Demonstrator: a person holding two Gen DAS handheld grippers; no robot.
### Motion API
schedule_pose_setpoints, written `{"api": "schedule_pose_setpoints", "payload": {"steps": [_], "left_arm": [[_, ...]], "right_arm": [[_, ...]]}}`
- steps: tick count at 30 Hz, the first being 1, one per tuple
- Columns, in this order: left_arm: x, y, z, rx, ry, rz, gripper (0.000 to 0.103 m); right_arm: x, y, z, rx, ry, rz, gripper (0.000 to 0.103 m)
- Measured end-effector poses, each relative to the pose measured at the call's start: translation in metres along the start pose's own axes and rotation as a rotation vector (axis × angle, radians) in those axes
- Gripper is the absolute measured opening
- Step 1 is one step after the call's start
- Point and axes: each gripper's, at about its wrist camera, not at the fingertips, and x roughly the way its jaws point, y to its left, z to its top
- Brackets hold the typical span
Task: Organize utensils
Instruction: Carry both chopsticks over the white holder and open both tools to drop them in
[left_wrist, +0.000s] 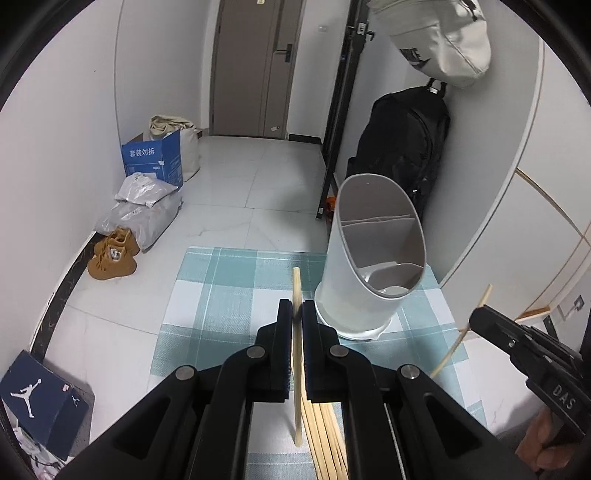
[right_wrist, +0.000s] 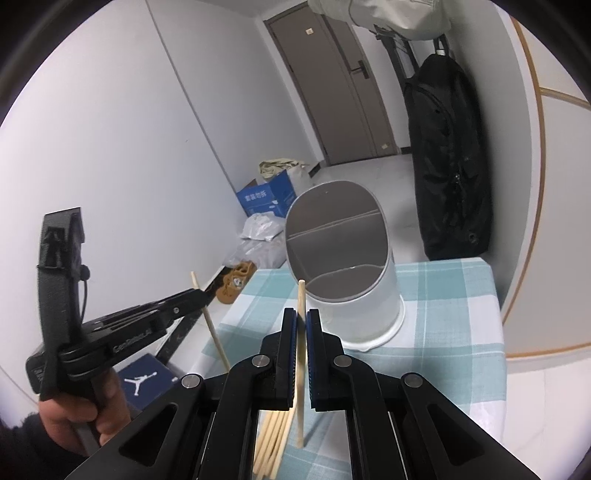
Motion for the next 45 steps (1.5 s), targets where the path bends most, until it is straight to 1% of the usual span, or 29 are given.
{"api": "schedule_pose_setpoints", "payload": {"steps": [4,8,10,12,17,19,21,23,26,28,30,33,37,39,42,45], "left_arm": [[-0.009,-0.002,0.005,-0.004,-0.004,-0.014,0.001],[-0.023,-0.011,0.015,0.033,-0.021,-0.033,0.001],[-0.027,-0.016,0.022,0.05,-0.016,-0.043,0.001],[-0.03,-0.019,0.029,0.061,-0.015,-0.037,0.001],[-0.039,-0.023,0.057,0.044,-0.022,-0.067,0.001],[-0.043,-0.025,0.073,0.042,-0.039,-0.084,0.001],[-0.046,-0.029,0.088,0.045,-0.06,-0.084,0.001],[-0.051,-0.032,0.107,0.044,-0.08,-0.102,0.001],[-0.053,-0.038,0.13,0.051,-0.103,-0.103,0.001],[-0.051,-0.042,0.14,0.059,-0.107,-0.107,0.001],[-0.047,-0.046,0.152,0.065,-0.119,-0.095,0.001],[-0.042,-0.051,0.167,0.085,-0.147,-0.09,0.001],[-0.027,-0.056,0.178,0.09,-0.161,-0.092,0.001],[-0.016,-0.057,0.176,0.097,-0.165,-0.093,0.001],[0.003,-0.055,0.17,0.093,-0.145,-0.096,0.001],[0.018,-0.053,0.166,0.083,-0.122,-0.118,0.001]], "right_arm": [[-0.007,0.002,0.006,0.003,-0.031,-0.004,0.004],[-0.015,0.009,0.019,-0.018,-0.07,0.003,0.004],[-0.018,0.011,0.027,-0.023,-0.087,0.005,0.004],[-0.018,0.012,0.036,-0.022,-0.094,0.006,0.004],[-0.022,0.011,0.061,-0.029,-0.113,0.003,0.004],[-0.022,0.01,0.077,-0.035,-0.111,-0.003,0.004],[-0.025,0.007,0.093,-0.028,-0.126,0.008,0.004],[-0.026,0.006,0.112,-0.028,-0.145,0.008,0.004],[-0.028,0.004,0.139,-0.033,-0.179,0.01,0.004],[-0.026,0.002,0.156,-0.037,-0.196,0.004,0.004],[-0.023,-0.001,0.171,-0.038,-0.209,-0.002,0.004],[-0.015,-0.007,0.188,-0.045,-0.222,-0.014,0.004],[0.001,-0.016,0.2,-0.048,-0.215,-0.038,0.004],[0.012,-0.022,0.203,-0.046,-0.207,-0.04,0.004],[0.028,-0.031,0.202,-0.038,-0.201,-0.055,0.004],[0.04,-0.039,0.198,-0.038,-0.198,-0.067,0.004]]}}
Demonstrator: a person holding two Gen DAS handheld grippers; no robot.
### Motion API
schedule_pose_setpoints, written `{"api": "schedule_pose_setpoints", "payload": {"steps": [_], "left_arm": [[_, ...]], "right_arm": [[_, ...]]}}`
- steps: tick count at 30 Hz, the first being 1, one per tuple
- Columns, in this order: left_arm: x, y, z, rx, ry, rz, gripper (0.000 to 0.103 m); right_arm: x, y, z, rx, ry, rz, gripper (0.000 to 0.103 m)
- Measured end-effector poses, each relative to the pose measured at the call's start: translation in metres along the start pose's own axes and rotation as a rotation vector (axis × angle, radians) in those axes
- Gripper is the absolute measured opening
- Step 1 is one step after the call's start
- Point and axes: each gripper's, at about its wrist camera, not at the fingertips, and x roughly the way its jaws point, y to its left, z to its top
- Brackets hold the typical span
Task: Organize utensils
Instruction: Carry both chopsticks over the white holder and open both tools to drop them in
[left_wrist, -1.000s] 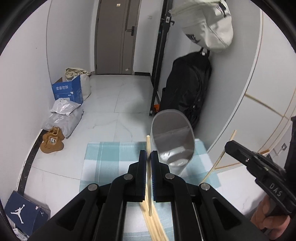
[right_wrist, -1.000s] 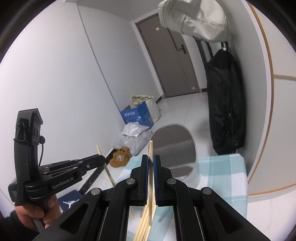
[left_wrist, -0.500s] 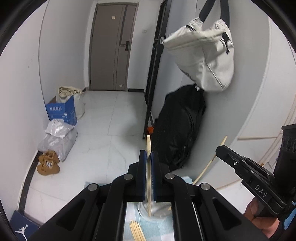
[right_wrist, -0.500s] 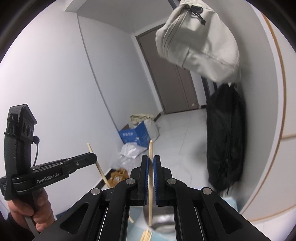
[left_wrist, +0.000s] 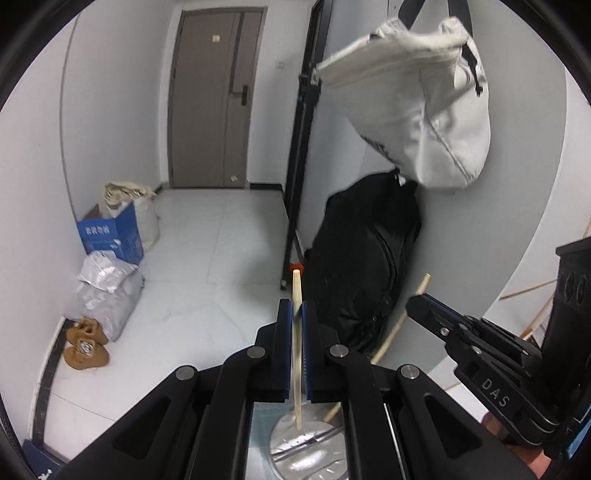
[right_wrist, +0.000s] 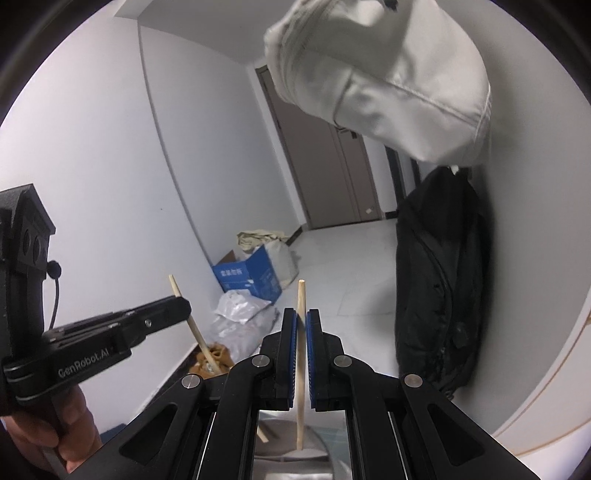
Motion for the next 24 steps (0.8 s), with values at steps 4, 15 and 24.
{"api": "schedule_pose_setpoints", "payload": {"steps": [4,15,24], "left_arm": [[0.011,0.001,-0.007,0.011,0.009,-0.014,0.001],[0.041,0.015,-0.02,-0.009,0.157,-0.117,0.002],[0.019,0.031,-0.019,-0.089,0.119,-0.098,0.045]], "right_arm": [[0.012,-0.004,-0.011,-0.017,0.021,0.013,0.004],[0.044,-0.011,-0.048,0.031,0.164,0.084,0.006],[0.026,-0.031,-0.053,0.149,0.174,0.117,0.028]]}}
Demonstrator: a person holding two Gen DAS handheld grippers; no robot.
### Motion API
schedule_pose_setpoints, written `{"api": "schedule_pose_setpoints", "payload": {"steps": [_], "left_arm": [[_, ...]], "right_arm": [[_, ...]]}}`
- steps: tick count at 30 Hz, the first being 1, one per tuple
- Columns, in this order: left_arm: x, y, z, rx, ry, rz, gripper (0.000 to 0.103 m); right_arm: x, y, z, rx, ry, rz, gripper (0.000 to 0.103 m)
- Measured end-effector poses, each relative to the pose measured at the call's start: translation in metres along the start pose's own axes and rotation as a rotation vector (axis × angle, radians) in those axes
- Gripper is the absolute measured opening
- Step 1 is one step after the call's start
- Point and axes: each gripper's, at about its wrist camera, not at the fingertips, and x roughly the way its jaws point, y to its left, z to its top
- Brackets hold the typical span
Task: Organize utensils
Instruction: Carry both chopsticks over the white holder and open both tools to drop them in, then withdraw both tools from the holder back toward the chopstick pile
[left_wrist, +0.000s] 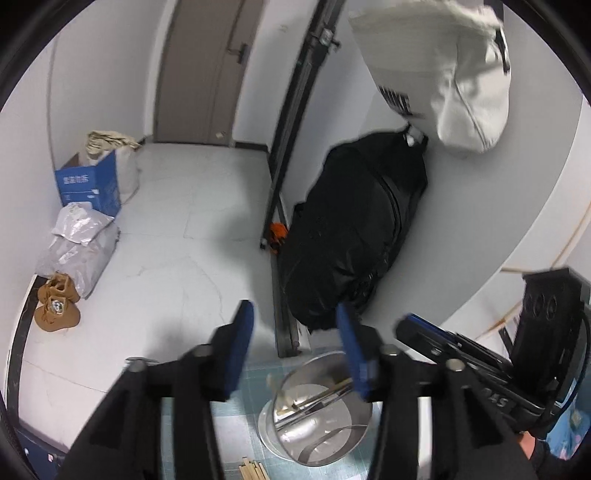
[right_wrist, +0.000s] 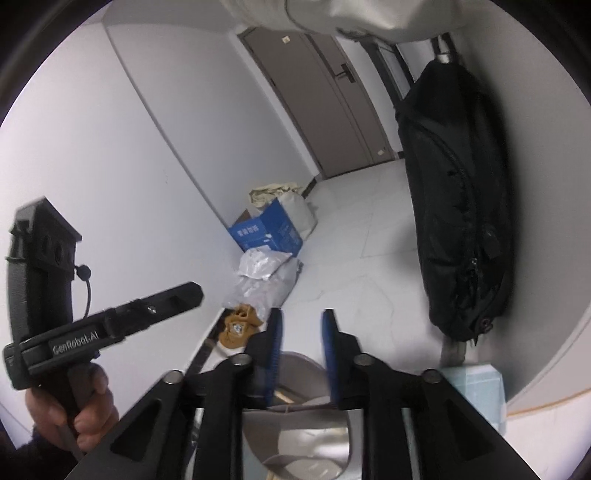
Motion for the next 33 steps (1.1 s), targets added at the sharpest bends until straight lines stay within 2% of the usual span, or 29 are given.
{"api": "schedule_pose_setpoints", "payload": {"steps": [1,4,5,9,14,20,23,33], "left_arm": [[-0.005,0.001,-0.001,-0.011,-0.009,0.012,0.045],[-0.012,0.004,-0.004,-0.032,-0.015,0.053,0.045],[-0.014,0.003,-0.006,-0.037,-0.018,0.064,0.045],[-0.027,0.0,-0.012,-0.037,-0.027,0.089,0.05],[-0.049,-0.007,-0.025,-0.034,-0.075,0.124,0.064],[-0.069,-0.013,-0.038,-0.034,-0.121,0.182,0.067],[-0.077,-0.015,-0.049,-0.025,-0.143,0.206,0.079],[-0.082,-0.016,-0.082,0.009,-0.173,0.267,0.08]], "right_arm": [[-0.007,0.0,-0.001,0.001,-0.012,-0.008,0.036],[-0.026,0.004,-0.005,0.009,-0.045,-0.008,0.046],[-0.033,0.005,-0.007,0.01,-0.054,-0.01,0.055],[-0.052,0.016,-0.014,-0.008,-0.078,-0.013,0.062],[-0.075,0.043,-0.026,-0.076,-0.111,-0.038,0.081],[-0.096,0.062,-0.041,-0.111,-0.152,-0.048,0.089],[-0.102,0.069,-0.051,-0.114,-0.155,-0.049,0.093],[-0.103,0.083,-0.084,-0.166,-0.144,-0.069,0.098]]}}
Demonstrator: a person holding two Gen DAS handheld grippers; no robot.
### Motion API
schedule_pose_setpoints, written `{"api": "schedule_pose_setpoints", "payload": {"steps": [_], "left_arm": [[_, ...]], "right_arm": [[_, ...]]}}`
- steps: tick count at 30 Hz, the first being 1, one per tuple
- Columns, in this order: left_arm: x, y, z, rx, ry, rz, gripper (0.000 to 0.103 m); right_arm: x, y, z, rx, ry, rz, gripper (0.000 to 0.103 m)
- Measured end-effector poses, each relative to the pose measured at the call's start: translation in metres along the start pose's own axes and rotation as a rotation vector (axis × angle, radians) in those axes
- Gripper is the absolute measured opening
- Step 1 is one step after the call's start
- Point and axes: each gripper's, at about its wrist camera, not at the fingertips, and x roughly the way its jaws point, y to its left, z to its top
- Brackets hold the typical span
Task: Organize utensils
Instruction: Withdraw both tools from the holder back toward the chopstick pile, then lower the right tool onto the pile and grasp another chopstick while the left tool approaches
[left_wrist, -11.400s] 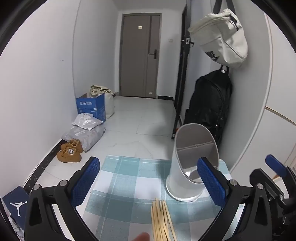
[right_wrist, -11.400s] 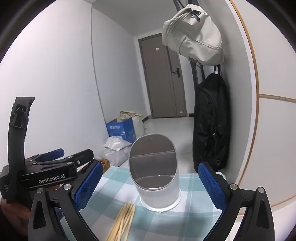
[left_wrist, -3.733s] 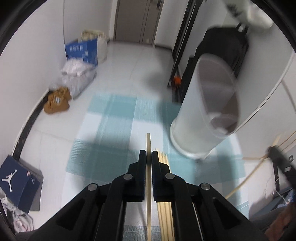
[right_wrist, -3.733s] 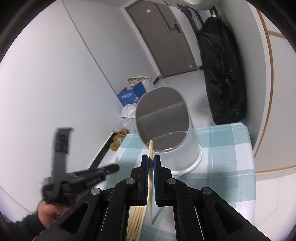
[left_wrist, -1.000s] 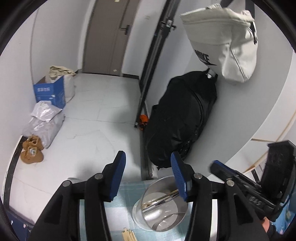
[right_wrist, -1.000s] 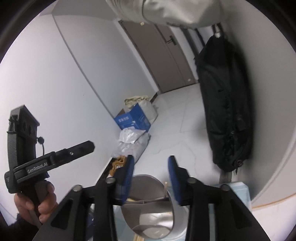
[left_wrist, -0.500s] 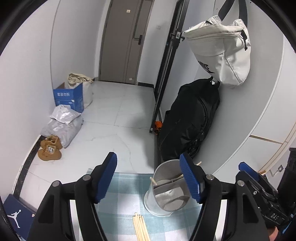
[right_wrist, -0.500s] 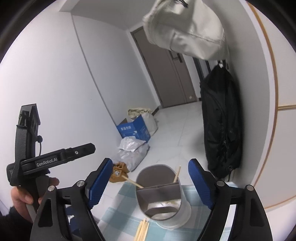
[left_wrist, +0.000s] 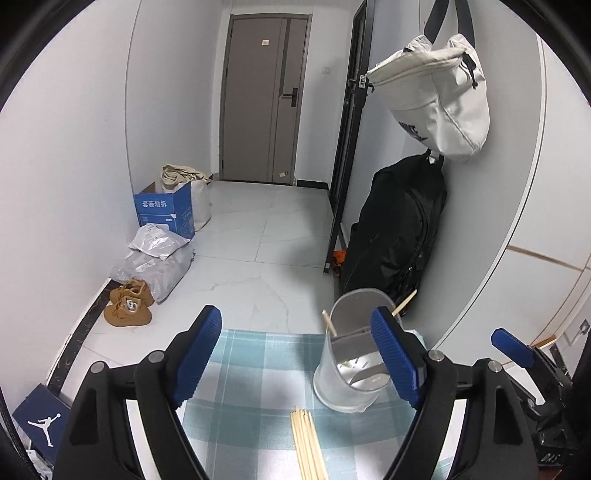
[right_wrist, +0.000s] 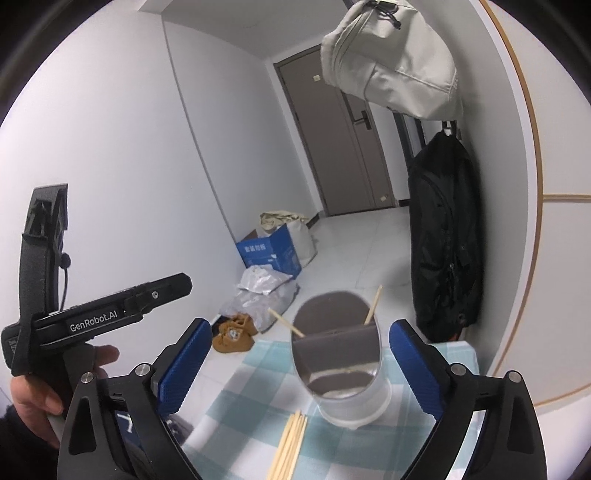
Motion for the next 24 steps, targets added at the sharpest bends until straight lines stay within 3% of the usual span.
{"api": "schedule_pose_setpoints", "payload": {"steps": [10,14,18,24], "left_arm": [[0.016,0.016,-0.04,-0.029,0.026,-0.011,0.08],[0.031,0.028,-0.063,-0.058,0.056,-0.03,0.08],[0.045,0.038,-0.08,-0.084,0.108,-0.026,0.08],[0.054,0.053,-0.078,-0.119,0.144,-0.006,0.08]], "right_arm": [[0.014,0.002,-0.044,-0.015,0.073,-0.019,0.099],[0.029,0.0,-0.059,0.0,0.172,-0.012,0.098],[0.04,0.0,-0.073,-0.015,0.213,-0.033,0.095],[0.072,-0.006,-0.1,0.007,0.367,-0.054,0.073]]}}
